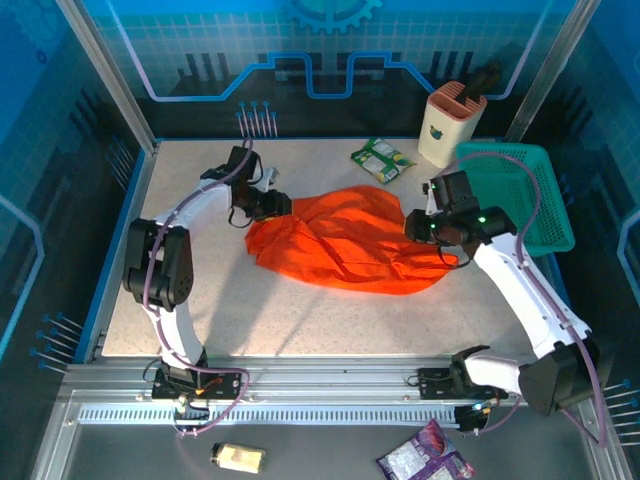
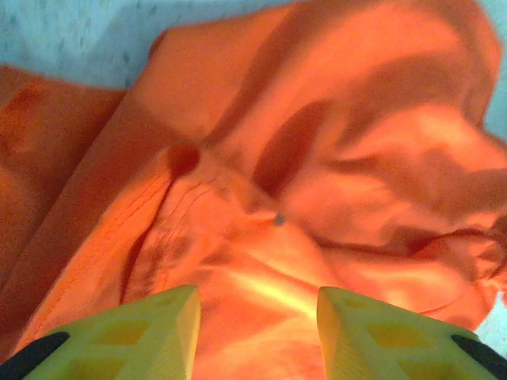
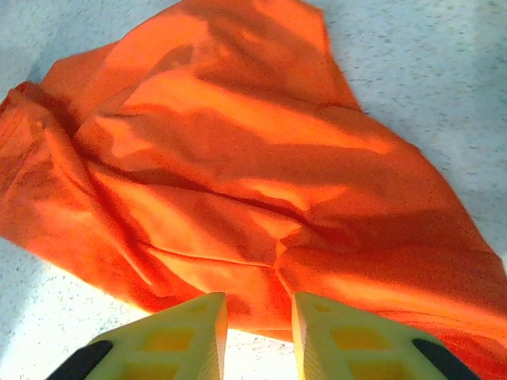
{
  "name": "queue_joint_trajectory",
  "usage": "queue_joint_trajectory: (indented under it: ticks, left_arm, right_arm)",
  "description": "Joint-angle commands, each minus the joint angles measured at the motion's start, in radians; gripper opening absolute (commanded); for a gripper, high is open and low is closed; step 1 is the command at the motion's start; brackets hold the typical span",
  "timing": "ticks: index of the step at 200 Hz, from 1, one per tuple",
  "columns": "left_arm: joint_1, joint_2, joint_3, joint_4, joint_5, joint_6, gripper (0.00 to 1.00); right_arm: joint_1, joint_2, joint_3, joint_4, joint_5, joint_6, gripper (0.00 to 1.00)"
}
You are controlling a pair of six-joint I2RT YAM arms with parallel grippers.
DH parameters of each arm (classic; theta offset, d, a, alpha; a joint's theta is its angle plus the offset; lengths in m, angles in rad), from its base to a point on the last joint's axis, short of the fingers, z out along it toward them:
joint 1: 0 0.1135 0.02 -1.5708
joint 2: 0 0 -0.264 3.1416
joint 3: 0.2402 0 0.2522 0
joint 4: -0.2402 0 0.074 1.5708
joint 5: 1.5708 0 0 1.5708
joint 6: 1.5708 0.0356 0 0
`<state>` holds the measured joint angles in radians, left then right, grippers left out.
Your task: Fold the inside-out t-shirt
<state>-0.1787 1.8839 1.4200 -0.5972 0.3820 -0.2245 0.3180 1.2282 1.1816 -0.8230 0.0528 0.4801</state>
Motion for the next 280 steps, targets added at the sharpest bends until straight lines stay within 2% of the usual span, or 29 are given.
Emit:
queue_joint_trajectory:
  ticks: [1, 45, 78, 121, 141, 157, 167, 189, 206, 224, 280]
  left_arm:
    - [0.004, 0.06, -0.028, -0.066, -0.01, 0.04, 0.44]
    - [0.004, 0.147, -0.007, -0.075, 0.026, 0.045, 0.48]
    - [0.004, 0.16, -0.003, -0.067, 0.13, 0.046, 0.49]
    - [0.005, 0.103, -0.034, 0.027, 0.245, -0.009, 0.37]
    - [0.005, 0.095, -0.024, 0.046, 0.255, -0.01, 0.31]
    - [0.005, 0.103, -0.001, 0.034, 0.232, 0.009, 0.3]
    - [0.004, 0.111, 0.023, 0.006, 0.178, 0.024, 0.32]
    - [0.001, 0.115, 0.058, -0.044, -0.008, 0.049, 0.45]
    - [0.001, 0.128, 0.067, -0.047, -0.067, 0.057, 0.51]
    - [0.001, 0.155, 0.077, -0.045, -0.05, 0.056, 0.55]
    - [-0.001, 0.228, 0.086, 0.01, 0.115, 0.021, 0.6]
  right_arm:
    - [0.049, 0.02, 0.044, -0.039, 0.011, 0.033, 0.3]
    - [0.066, 0.013, 0.056, -0.05, 0.015, 0.047, 0.33]
    - [0.065, -0.001, 0.065, -0.062, 0.018, 0.048, 0.33]
    - [0.065, -0.004, 0.058, -0.064, 0.018, 0.046, 0.34]
    - [0.066, -0.009, 0.052, -0.064, 0.022, 0.048, 0.34]
    - [0.066, -0.011, 0.052, -0.064, 0.023, 0.046, 0.34]
    - [0.065, -0.011, 0.051, -0.067, 0.026, 0.045, 0.34]
    - [0.065, -0.012, 0.052, -0.07, 0.03, 0.046, 0.34]
    - [0.066, -0.015, 0.045, -0.065, 0.027, 0.048, 0.34]
    - [0.067, -0.02, 0.045, -0.062, 0.019, 0.051, 0.34]
    - [0.065, -0.049, 0.039, -0.07, 0.021, 0.055, 0.35]
